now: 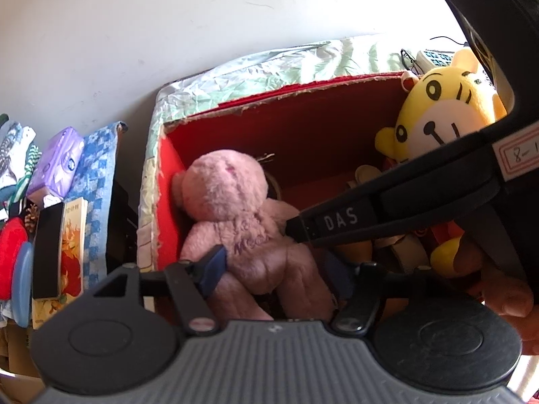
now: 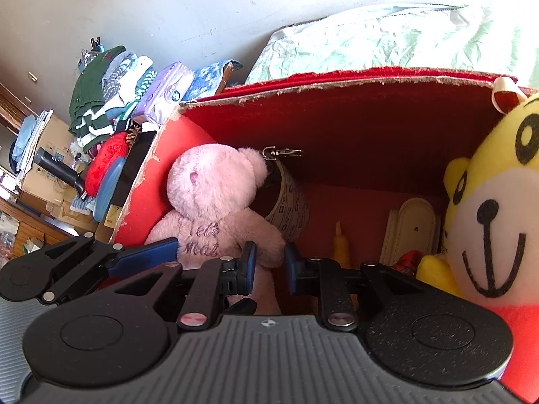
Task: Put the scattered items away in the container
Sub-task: 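Raise the right gripper up out of the red box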
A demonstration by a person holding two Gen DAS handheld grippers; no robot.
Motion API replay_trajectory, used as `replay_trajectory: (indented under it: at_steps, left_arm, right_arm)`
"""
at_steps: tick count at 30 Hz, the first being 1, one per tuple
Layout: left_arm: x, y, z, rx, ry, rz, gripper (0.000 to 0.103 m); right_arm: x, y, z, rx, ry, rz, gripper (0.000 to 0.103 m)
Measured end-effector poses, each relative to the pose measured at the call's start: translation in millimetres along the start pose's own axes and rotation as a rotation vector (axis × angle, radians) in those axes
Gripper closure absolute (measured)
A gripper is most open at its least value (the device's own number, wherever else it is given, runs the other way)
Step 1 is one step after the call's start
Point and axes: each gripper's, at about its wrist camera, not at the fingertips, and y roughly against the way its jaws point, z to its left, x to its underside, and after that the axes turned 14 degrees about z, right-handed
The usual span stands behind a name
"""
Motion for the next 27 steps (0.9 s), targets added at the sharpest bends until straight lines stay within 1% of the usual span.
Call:
replay_trajectory:
  at_steps: [6, 8, 12, 16, 17, 19, 20, 25, 27]
  left_arm:
    - [2, 5, 6, 0.032, 0.026, -0.004, 0.033]
    - [5, 6, 6, 0.035, 0.029, -0.009, 0.035]
    - [11, 11, 6, 0.045, 0.031, -0.025, 0.035]
    - [18, 22, 8, 0.073, 0.039, -0.072, 0.035]
    - [19, 23, 8, 0.074, 0.041, -0.079, 0.035]
    - [20, 22, 8, 0.076, 0.044, -0.083, 0.035]
    - [20, 21, 8, 0.073, 0.046, -0.079, 0.035]
    - [21, 22, 6, 0.058, 0.042, -0.076, 0.036]
    - [20, 24, 5, 0.050, 0.042, -0.073, 0.036]
  right_arm:
    - [-1, 0, 1, 0.010, 0.001, -0.012, 0.080]
    - [-1, 0, 1, 0.013, 0.001, -0.018, 0.080]
    - [1, 1, -2, 0.005, -0.014, -0.029, 0.080]
    - [1, 2, -6, -0.009, -0.044, -0.039, 0.080]
    - [1, 2, -7, -0.013, -0.054, -0.039, 0.079]
    - [1, 4, -8, -0.014, -0.068, -0.043, 0.072]
    - [1, 5, -8, -0.015, -0.072, -0.049, 0.070]
    - [5, 10, -9, -0.002, -0.099, -0.090, 0.069]
    - [7, 13, -7, 0.020, -0.095, -0.110, 0.069]
